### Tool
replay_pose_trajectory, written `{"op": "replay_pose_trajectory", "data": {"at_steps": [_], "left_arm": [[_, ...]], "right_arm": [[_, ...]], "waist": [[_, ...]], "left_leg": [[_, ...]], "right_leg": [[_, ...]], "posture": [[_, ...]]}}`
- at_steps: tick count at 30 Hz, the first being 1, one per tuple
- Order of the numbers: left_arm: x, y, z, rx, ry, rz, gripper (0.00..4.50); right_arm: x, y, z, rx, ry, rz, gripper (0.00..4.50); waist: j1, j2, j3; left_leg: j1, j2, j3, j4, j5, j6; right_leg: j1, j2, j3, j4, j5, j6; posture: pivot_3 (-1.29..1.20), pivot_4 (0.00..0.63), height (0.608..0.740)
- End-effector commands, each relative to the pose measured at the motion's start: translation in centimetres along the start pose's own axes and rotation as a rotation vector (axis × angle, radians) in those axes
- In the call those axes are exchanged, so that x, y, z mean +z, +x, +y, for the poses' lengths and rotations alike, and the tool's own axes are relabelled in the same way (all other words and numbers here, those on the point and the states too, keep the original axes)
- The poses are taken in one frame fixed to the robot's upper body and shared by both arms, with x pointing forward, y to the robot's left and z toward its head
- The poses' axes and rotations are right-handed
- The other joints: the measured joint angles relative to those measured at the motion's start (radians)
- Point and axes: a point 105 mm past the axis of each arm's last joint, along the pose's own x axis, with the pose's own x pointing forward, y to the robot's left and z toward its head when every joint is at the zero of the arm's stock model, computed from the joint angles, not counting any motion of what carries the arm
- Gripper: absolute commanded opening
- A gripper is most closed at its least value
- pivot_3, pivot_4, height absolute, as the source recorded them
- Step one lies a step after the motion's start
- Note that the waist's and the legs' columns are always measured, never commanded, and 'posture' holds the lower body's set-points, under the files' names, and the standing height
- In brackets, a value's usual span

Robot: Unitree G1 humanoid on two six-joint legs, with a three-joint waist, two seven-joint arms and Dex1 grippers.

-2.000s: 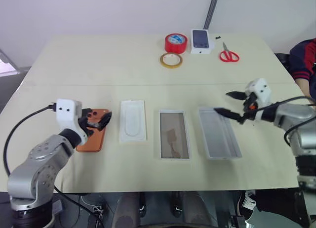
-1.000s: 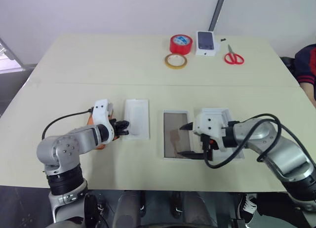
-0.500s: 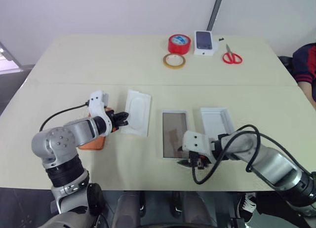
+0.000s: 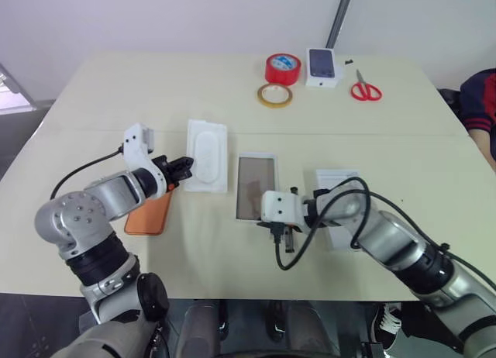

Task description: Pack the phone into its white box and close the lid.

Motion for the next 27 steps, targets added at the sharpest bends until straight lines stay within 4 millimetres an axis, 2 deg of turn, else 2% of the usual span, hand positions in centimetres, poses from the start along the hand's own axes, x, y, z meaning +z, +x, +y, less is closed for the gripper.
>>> {"op": "replay_pose_trajectory", "data": {"at_steps": [1, 2, 5, 9, 16, 27], "left_arm": [[0.8, 0.0, -1.2, -0.038, 0.022, -0.022, 0.00], [0.8, 0.0, -1.2, -0.039, 0.021, -0.023, 0.00], [0.7, 0.1, -2.0, -0.063, 0.016, -0.032, 0.00], [-0.7, 0.9, -3.3, -0.092, 0.027, 0.004, 0.00], [-3.2, 2.2, -5.1, -0.114, 0.021, 0.075, 0.00], [-5.9, 2.9, -6.1, -0.117, 0.018, 0.155, 0.00]], "right_arm": [[1.2, 0.3, -1.1, -0.033, -0.024, -0.025, 0.01], [1.3, 0.3, -1.2, -0.029, -0.012, -0.031, 0.01], [2.4, -0.9, -1.9, -0.039, 0.034, -0.081, 0.97], [2.5, -3.3, -2.9, -0.093, 0.059, -0.114, 2.97], [0.5, -6.5, -4.7, -0.203, 0.114, -0.079, 2.97], [-0.6, -6.5, -5.5, -0.255, 0.135, -0.060, 2.97]], "waist": [[0.000, 0.000, 0.000], [0.000, 0.000, 0.000], [0.002, 0.000, 0.000], [0.004, -0.001, 0.000], [0.000, -0.001, 0.001], [0.003, -0.002, 0.001]], "left_leg": [[0.000, 0.000, 0.000, 0.000, 0.000, 0.000], [0.000, 0.000, 0.000, 0.000, 0.000, 0.000], [0.000, 0.000, 0.000, 0.000, 0.000, 0.000], [-0.001, 0.000, 0.000, 0.001, 0.000, 0.000], [0.000, 0.000, 0.000, 0.001, 0.000, 0.000], [-0.001, 0.000, 0.000, 0.002, 0.000, 0.000]], "right_leg": [[0.000, 0.000, 0.000, 0.000, 0.000, 0.000], [0.000, 0.000, 0.000, 0.001, 0.000, 0.000], [0.000, 0.000, 0.000, 0.001, 0.001, 0.001], [0.000, 0.000, 0.000, 0.001, 0.001, 0.001], [0.001, 0.000, 0.000, 0.000, 0.000, 0.000], [0.001, 0.000, 0.000, 0.000, 0.000, 0.000]], "posture": [[0.00, 0.150, 0.736], [0.00, 0.150, 0.736], [0.00, 0.150, 0.736], [0.00, 0.150, 0.736], [0.00, 0.150, 0.736], [0.00, 0.150, 0.736]]}}
